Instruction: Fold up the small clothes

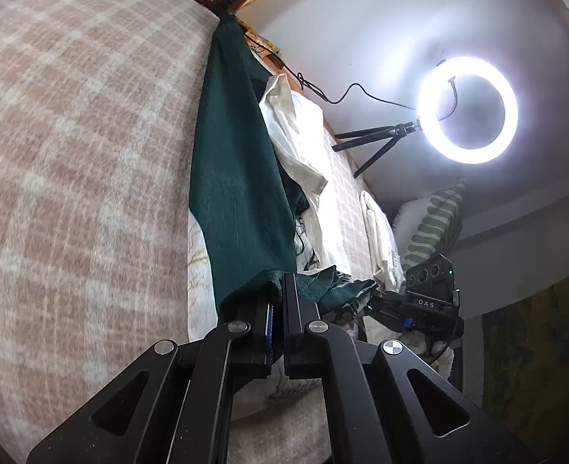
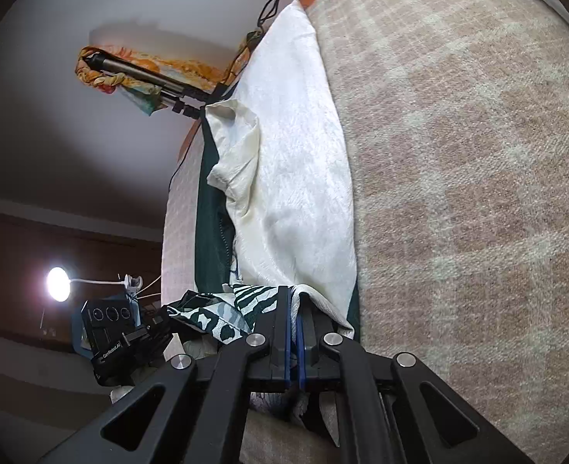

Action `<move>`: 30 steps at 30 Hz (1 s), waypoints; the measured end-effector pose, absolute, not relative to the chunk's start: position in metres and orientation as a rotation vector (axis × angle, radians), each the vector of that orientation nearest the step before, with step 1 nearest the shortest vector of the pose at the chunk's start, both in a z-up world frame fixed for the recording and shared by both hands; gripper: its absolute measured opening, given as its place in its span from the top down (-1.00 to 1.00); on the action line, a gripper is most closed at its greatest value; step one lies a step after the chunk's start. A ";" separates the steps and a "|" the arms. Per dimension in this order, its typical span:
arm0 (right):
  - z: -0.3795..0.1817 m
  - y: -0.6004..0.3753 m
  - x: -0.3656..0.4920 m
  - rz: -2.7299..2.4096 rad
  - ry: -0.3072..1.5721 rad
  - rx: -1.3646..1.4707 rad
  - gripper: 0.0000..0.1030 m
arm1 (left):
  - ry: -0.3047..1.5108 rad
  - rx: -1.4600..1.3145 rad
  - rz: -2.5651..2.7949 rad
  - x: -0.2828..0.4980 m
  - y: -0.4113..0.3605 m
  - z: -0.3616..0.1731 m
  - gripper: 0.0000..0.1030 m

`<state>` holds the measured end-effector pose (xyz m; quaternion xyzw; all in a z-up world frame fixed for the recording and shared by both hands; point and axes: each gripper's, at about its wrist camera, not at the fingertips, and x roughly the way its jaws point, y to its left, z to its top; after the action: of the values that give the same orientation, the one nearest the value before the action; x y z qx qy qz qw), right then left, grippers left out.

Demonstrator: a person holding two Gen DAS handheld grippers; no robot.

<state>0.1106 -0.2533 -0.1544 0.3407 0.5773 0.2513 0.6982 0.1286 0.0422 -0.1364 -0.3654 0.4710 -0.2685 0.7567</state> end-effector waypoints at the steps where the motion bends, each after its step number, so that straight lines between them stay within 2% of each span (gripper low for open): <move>1: -0.156 -0.254 0.112 0.556 1.287 0.763 0.97 | 1.026 -0.784 -0.583 0.130 0.040 -0.136 0.97; 3: -0.156 -0.257 0.114 0.557 1.284 0.775 0.90 | 1.026 -0.767 -0.574 0.133 0.040 -0.134 0.75; 5: -0.154 -0.259 0.117 0.563 1.274 0.776 0.77 | 1.028 -0.749 -0.541 0.134 0.040 -0.131 0.63; 7: -0.145 -0.265 0.117 0.553 1.238 0.747 0.37 | 1.007 -0.747 -0.523 0.135 0.042 -0.126 0.56; 9: -0.133 -0.270 0.115 0.536 1.192 0.709 0.37 | 0.979 -0.715 -0.497 0.135 0.046 -0.118 0.48; 18: -0.092 -0.224 0.080 0.662 1.055 0.339 0.42 | 0.932 -0.542 -0.625 0.110 0.017 -0.099 0.48; 22: -0.096 -0.188 0.069 0.697 1.062 0.150 0.43 | 0.996 -0.410 -0.679 0.101 -0.015 -0.114 0.48; 28: -0.120 -0.182 0.066 0.608 1.108 -0.013 0.43 | 1.054 -0.349 -0.546 0.107 -0.008 -0.142 0.53; 29: -0.124 -0.187 0.067 0.571 1.117 -0.036 0.45 | 1.053 -0.341 -0.518 0.108 -0.004 -0.142 0.58; 30: -0.127 -0.192 0.067 0.548 1.124 -0.041 0.55 | 1.047 -0.324 -0.497 0.108 -0.002 -0.141 0.63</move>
<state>0.0673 -0.1916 -0.1270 -0.0193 0.5259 0.2566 0.8107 0.1079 -0.0020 -0.1410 -0.1524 0.4926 -0.2337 0.8243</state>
